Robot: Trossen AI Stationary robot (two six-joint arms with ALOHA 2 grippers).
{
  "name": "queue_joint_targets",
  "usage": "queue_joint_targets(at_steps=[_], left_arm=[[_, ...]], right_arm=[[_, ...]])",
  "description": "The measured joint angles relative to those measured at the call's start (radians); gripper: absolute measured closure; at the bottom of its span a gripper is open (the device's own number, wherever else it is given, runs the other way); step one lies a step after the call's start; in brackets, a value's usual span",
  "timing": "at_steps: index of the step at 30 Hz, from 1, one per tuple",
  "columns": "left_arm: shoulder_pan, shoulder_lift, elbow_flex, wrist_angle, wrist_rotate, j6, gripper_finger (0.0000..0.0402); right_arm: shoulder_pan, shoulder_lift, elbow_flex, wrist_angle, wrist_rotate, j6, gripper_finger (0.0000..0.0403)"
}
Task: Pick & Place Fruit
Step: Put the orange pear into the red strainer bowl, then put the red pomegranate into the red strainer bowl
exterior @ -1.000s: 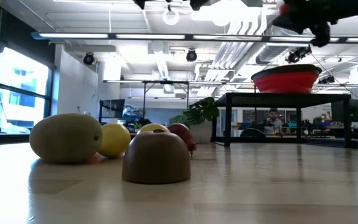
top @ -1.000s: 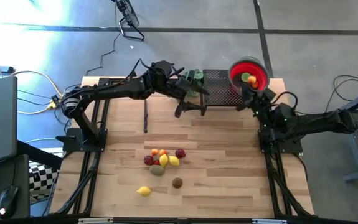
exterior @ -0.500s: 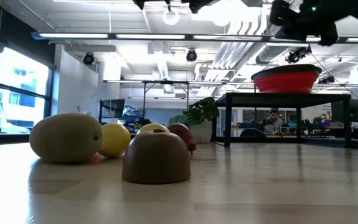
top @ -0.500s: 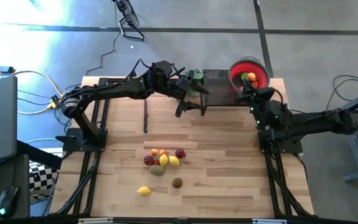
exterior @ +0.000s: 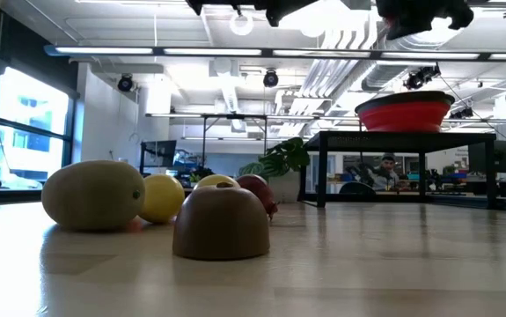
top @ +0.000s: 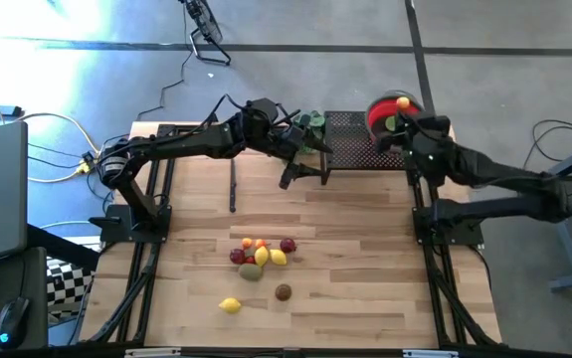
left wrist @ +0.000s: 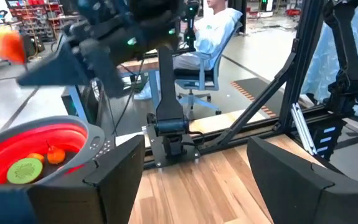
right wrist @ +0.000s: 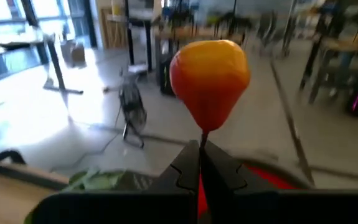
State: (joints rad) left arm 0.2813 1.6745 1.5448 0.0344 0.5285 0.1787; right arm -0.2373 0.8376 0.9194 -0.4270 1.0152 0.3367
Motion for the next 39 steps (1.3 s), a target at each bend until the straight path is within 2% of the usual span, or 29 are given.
queue_joint_targets(at_steps=[3, 7, 11, 18, 29, 33, 39], left_arm=[[0.0, 0.0, 0.0, 0.0, 0.0, 0.0, 0.0123], [0.0, 0.0, 0.0, 0.0, 0.0, 0.0, 0.0123], [0.0, 0.0, 0.0, 0.0, 0.0, 0.0, 0.0123], [0.0, 0.0, 0.0, 0.0, 0.0, 0.0, 0.0123], [0.0, 0.0, 0.0, -0.011, 0.001, 0.0, 0.0123], [0.0, 0.0, 0.0, -0.011, 0.001, 0.0, 0.0123], [0.0, 0.0, 0.0, -0.021, 0.001, 0.0, 0.0123]], right_arm=[[-0.095, 0.022, 0.024, -0.155, -0.129, 0.105, 0.0399], [-0.214, 0.058, 0.025, -0.278, -0.255, 0.17, 0.0399], [-0.292, 0.101, 0.025, -0.32, -0.351, 0.184, 0.0399], [-0.36, 0.167, 0.025, -0.327, -0.47, 0.184, 0.0399], [-0.386, 0.198, 0.025, -0.327, -0.494, 0.16, 0.0392], [-0.386, 0.194, 0.025, -0.331, -0.494, 0.133, 0.0356], [-0.385, 0.19, 0.025, -0.334, -0.489, 0.135, 0.0275]])
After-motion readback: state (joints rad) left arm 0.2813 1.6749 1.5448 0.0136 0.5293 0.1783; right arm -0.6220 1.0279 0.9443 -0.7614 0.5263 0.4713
